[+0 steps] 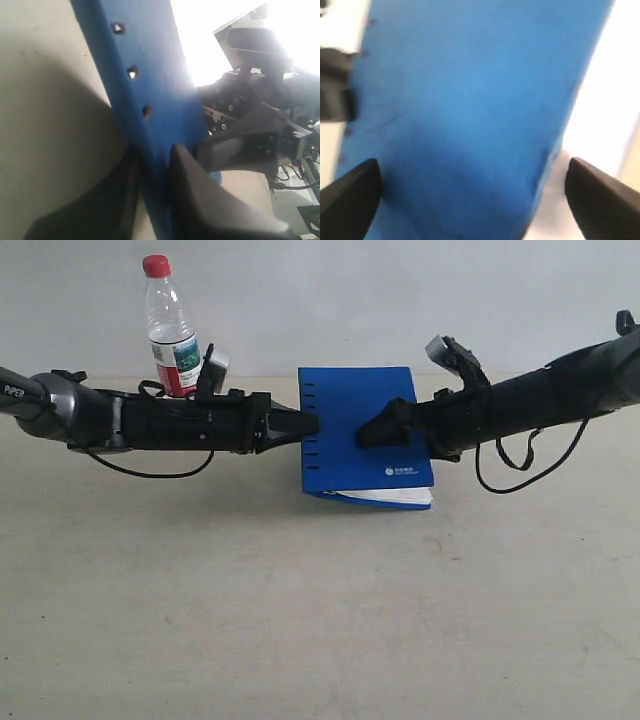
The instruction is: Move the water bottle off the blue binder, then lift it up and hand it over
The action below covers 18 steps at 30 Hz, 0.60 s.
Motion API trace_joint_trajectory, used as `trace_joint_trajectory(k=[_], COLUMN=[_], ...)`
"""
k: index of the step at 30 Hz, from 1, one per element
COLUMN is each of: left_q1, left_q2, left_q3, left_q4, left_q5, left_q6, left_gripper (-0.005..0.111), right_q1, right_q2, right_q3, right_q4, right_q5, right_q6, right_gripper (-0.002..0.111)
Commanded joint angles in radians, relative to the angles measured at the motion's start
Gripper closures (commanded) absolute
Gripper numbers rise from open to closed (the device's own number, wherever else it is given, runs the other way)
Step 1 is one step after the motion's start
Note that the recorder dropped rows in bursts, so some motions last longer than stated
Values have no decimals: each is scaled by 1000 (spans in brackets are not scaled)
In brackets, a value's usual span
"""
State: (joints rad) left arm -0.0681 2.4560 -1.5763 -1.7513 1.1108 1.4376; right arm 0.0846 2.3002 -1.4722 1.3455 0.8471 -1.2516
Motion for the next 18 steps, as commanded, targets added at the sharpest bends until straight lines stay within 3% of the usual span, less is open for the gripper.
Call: trace_joint_trajectory(k=[1,3,5,12,18], left_q1=[-14,-14,-14,-23,-68], left_q2=[-25,-25,-25,-25,-25], left_q3=[-13,-13,-13,-13,-13], left_q4=[7,7,7,7,7], left_q5=[110,110,110,110,110], left_q6=[29,29,25,-30,-24], left_gripper=[102,102,102,98,69], right_q1=[-4,-4,-4,-4,-4], right_q2=[35,35,35,35,47], right_q3=[14,14,14,14,14], right_q4=[-87,-88,-103,-147,-139], right_q5=[-211,-210,-209,-259,-265], right_q6=[71,73,104,146,188], right_gripper=[18,23,35,109,108])
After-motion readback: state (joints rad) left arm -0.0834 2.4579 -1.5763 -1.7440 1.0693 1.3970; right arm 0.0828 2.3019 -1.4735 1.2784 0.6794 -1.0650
